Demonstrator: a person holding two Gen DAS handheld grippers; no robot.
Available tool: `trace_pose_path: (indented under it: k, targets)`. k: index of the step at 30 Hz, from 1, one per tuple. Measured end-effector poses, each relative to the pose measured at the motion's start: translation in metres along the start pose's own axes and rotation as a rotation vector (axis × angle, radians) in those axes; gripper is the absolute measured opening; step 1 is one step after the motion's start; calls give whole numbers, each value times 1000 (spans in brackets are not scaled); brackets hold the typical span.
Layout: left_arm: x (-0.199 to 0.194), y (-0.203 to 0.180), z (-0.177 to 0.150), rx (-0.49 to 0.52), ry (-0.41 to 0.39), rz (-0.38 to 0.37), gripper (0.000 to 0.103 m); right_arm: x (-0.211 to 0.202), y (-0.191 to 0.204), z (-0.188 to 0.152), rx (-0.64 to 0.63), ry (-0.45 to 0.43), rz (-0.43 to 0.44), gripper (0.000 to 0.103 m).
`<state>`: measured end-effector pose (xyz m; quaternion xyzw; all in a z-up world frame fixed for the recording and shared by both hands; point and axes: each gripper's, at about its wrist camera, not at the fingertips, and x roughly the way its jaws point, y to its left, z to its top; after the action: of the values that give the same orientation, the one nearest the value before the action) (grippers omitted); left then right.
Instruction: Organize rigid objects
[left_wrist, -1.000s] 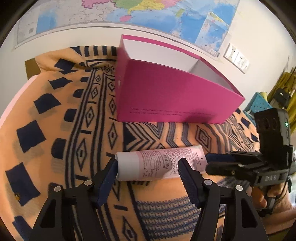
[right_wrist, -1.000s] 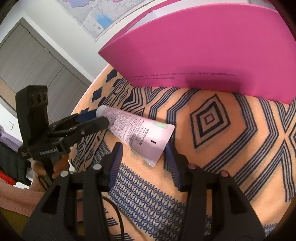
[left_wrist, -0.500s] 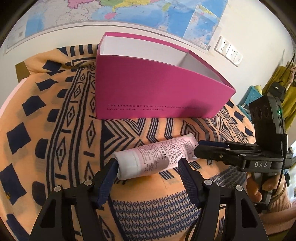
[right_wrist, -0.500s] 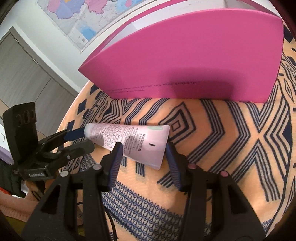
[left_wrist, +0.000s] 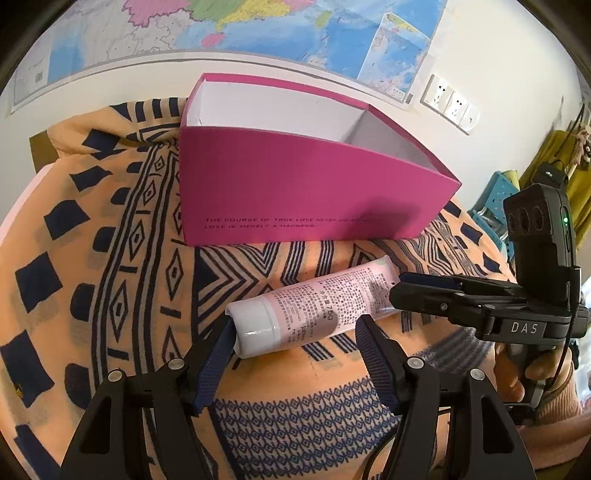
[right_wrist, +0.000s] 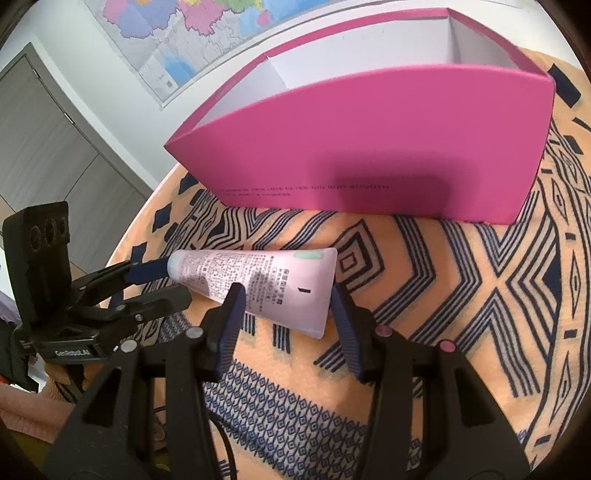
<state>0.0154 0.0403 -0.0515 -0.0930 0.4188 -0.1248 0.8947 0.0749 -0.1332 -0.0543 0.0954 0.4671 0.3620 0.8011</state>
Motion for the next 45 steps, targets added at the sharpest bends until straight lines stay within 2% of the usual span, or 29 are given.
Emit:
trace_pose_path:
  k: [45]
  targets:
    - [-21,-24,20,65,-89,-3,68,-35,1,7,-37,-84,-33,51]
